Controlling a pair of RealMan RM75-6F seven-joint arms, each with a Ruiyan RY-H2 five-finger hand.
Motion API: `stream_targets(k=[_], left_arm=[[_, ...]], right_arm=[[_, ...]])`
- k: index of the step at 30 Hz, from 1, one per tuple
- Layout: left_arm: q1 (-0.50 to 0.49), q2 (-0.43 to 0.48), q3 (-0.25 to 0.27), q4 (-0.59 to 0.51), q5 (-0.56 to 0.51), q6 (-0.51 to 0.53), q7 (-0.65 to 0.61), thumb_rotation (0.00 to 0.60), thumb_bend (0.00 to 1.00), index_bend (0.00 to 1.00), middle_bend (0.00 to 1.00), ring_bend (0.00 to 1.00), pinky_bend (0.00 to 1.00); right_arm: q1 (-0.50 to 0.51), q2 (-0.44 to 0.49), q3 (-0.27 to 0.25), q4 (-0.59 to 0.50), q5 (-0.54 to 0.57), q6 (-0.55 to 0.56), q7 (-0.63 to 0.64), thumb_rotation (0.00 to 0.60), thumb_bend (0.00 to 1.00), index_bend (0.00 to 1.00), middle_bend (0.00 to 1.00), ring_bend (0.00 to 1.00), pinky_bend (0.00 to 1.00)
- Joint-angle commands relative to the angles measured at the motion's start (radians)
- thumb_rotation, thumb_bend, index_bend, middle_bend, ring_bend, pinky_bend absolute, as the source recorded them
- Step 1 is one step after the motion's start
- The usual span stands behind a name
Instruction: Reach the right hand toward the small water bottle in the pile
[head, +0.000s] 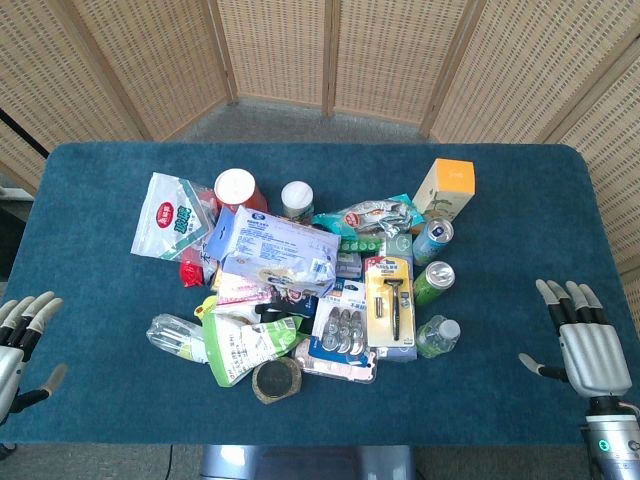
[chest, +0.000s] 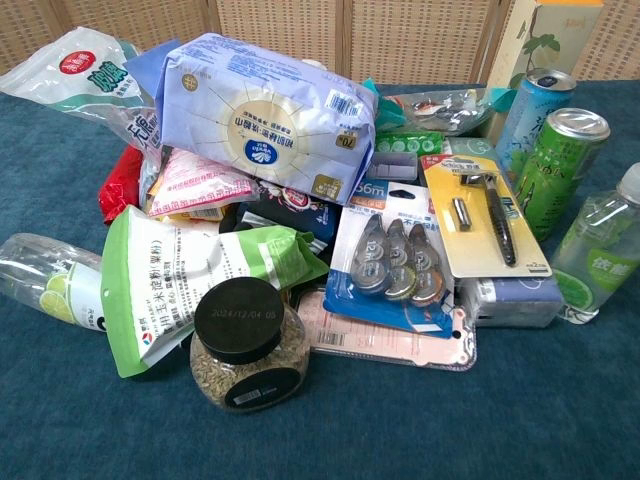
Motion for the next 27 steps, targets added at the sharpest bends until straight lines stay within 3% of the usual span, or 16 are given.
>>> stream_targets(k=[1,6,15,20,27], left_arm=[[-0.004,-0.003,0.0,0.002,-0.003,-0.006,-0.002,0.6,0.41,0.0,0.0,0.0,0.0],[-0.014,-0.001,-0.001,0.0,0.014,-0.01,-0.025,0.6,0.41,0.0,0.0,0.0,0.0],[-0.041,0.06,-0.001,-0.047,0.056,-0.018,-0.078,0.6,0.41,0.0,0.0,0.0,0.0],[-0.051,0.082,0.003,-0.069,0.084,-0.021,-0.095,0.6,0.41,0.0,0.0,0.0,0.0],[-0.04,0.101,0.016,-0.086,0.113,-0.001,-0.086,0.6,0.41,0.0,0.0,0.0,0.0]], right_arm=[[0.001,0.001,0.002,0.0,0.004,-0.008,0.014,0.489,0.08,0.01,0.11,0.0,0.0],[0.011,0.011,-0.007,0.005,-0.003,-0.057,0.152,0.486,0.08,0.01,0.11,0.0,0.0],[0.056,0.006,-0.068,0.081,-0.204,-0.099,0.896,0.487,0.08,0.0,0.09,0.0,0.0],[0.088,-0.04,-0.084,0.148,-0.25,-0.109,1.015,0.486,0.08,0.0,0.09,0.0,0.0],[0.124,-0.093,-0.092,0.2,-0.256,-0.139,1.05,0.489,0.08,0.0,0.09,0.0,0.0]])
